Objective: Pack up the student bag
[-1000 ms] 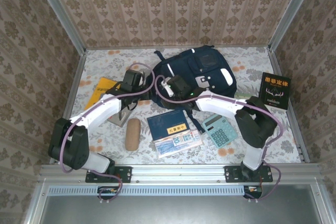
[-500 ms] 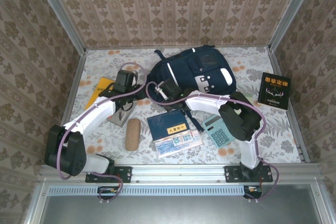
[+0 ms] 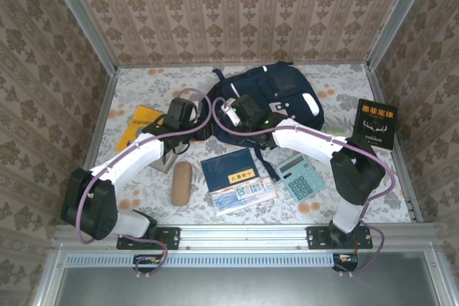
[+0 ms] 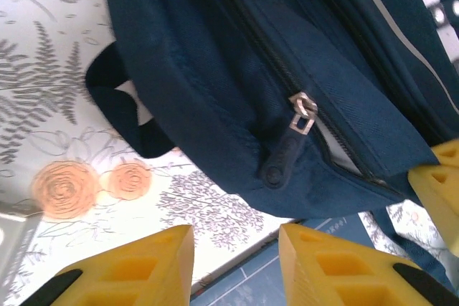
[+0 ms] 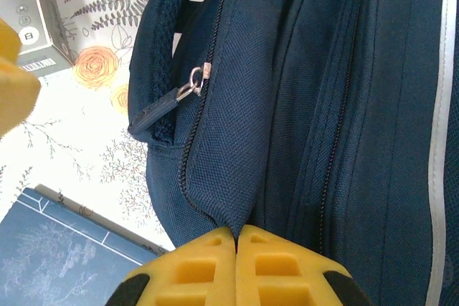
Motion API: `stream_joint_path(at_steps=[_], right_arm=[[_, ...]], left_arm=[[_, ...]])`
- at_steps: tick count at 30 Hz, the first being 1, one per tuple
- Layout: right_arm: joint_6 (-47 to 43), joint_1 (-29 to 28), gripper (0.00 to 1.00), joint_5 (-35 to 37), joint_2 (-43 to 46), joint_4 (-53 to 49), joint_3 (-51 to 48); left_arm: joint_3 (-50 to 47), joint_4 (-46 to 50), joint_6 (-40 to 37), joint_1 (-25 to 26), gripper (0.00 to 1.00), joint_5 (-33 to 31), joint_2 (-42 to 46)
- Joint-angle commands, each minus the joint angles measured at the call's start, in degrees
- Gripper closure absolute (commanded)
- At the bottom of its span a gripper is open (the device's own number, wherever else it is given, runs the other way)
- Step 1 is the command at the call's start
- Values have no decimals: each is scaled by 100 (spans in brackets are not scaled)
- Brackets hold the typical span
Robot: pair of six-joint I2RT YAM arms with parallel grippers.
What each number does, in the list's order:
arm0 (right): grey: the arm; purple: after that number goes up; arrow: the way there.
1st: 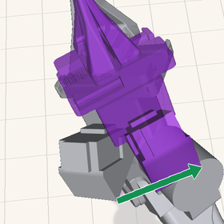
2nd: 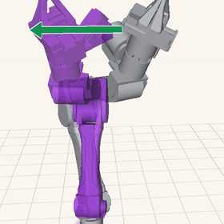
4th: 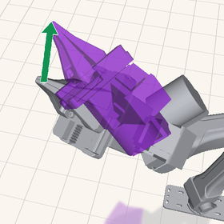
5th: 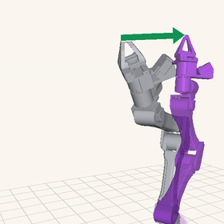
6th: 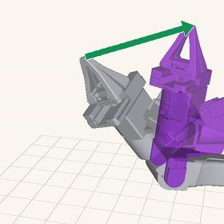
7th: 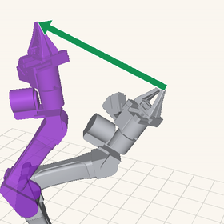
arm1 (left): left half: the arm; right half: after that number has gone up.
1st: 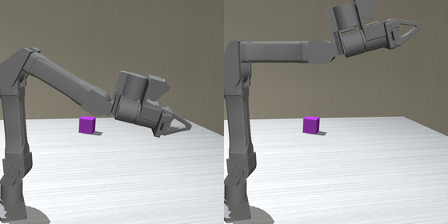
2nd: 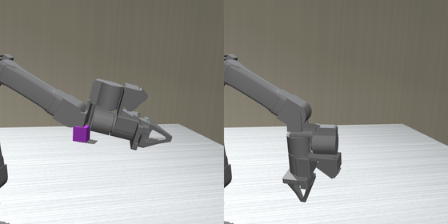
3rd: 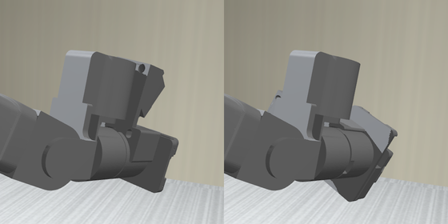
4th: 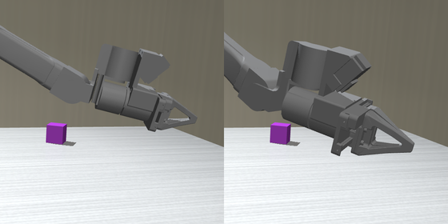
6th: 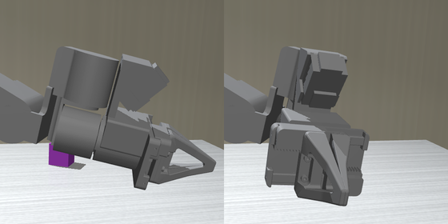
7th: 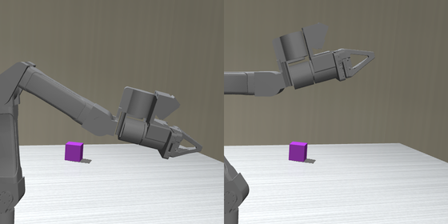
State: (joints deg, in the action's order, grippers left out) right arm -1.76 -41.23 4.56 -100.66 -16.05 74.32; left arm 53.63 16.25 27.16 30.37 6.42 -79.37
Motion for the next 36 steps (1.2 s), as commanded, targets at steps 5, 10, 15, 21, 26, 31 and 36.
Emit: stream_joint_path(at_steps=[5, 10, 15, 21, 26, 31, 36], right_arm=[[161, 98, 100, -459, 318, -162, 143], [272, 151, 100, -646, 361, -179, 168], [360, 190, 100, -835, 396, -165, 177], [411, 212, 100, -967, 441, -138, 165], [456, 269, 100, -1066, 451, -139, 154], [475, 350, 100, -1146, 494, -127, 111], [457, 438, 100, -1133, 610, -136, -41]], left_arm=[[456, 1, -777, 535, 61, -728, -434], [643, -26, -973, 687, 61, -1002, -828], [806, 17, -1092, 776, 61, -1285, -1091], [962, 57, -1162, 843, 61, -1487, -1394], [1178, 234, -1246, 941, 72, -1801, -1579], [1222, 363, -1266, 976, 96, -1952, -1587], [1238, 462, -1223, 869, 100, -1977, -1468]])
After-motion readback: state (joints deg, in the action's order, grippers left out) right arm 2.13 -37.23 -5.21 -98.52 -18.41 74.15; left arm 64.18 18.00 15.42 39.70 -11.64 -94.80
